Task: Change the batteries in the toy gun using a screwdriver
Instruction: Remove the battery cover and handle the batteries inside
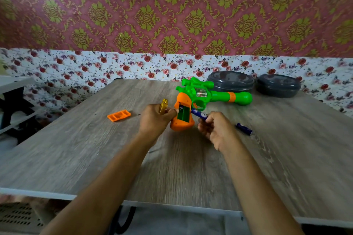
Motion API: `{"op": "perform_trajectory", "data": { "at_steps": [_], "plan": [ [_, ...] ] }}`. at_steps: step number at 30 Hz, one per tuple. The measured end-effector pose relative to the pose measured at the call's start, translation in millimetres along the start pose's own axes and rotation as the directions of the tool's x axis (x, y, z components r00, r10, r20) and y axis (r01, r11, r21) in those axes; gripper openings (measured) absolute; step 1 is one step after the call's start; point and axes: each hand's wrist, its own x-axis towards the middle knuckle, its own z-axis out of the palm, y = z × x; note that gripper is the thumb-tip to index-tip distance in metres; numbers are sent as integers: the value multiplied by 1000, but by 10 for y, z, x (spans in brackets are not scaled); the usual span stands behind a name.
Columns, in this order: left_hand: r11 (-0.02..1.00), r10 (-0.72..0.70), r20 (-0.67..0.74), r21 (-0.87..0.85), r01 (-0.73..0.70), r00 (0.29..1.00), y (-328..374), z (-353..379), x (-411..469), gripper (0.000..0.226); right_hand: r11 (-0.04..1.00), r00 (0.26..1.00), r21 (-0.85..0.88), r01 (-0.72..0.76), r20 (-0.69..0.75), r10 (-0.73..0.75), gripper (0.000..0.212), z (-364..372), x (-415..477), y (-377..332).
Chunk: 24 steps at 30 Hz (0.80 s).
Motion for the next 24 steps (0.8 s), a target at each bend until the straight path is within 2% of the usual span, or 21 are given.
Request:
{"op": "perform_trajectory", "data": {
  "at_steps": [2, 8, 11, 14, 17, 19, 21, 23, 24],
  "plan": [
    [988, 133, -18, 83, -131, 991, 70, 56, -51, 11, 1000, 1000, 6, 3, 13, -3, 20, -42, -19, -8],
    [887, 400, 18, 244, -392, 916, 171, 120, -216, 20, 999, 995, -38, 20, 101, -16, 25, 28, -13, 45],
    [889, 397, 9, 243, -387, 918, 180, 143, -220, 21, 1000, 998, -1, 13, 62, -13, 27, 49, 25, 66],
    [907, 375, -44, 222, -357, 926, 175, 137, -199, 20, 993, 1000, 119, 5, -11, -4, 24, 75, 44, 95],
    [875, 441, -74, 255, -411, 894, 178, 120, -196, 28, 960, 998, 270, -68, 21, 65, 26, 106, 31, 98],
    [758, 589, 20, 334, -561, 808, 189, 121, -214, 42, 927, 989, 350, -133, 107, 102, 29, 108, 16, 85],
    [574, 716, 150, 430, -697, 682, 196, 149, -246, 42, 905, 976, 392, -166, 194, 95, 31, 84, 1, 63],
    [446, 770, 224, 481, -755, 597, 197, 185, -257, 36, 901, 972, 404, -160, 223, 73, 32, 43, -14, 44],
    [422, 779, 245, 476, -772, 577, 195, 194, -251, 35, 901, 973, 403, -158, 221, 72, 32, 23, -26, 34]
  ]
}}
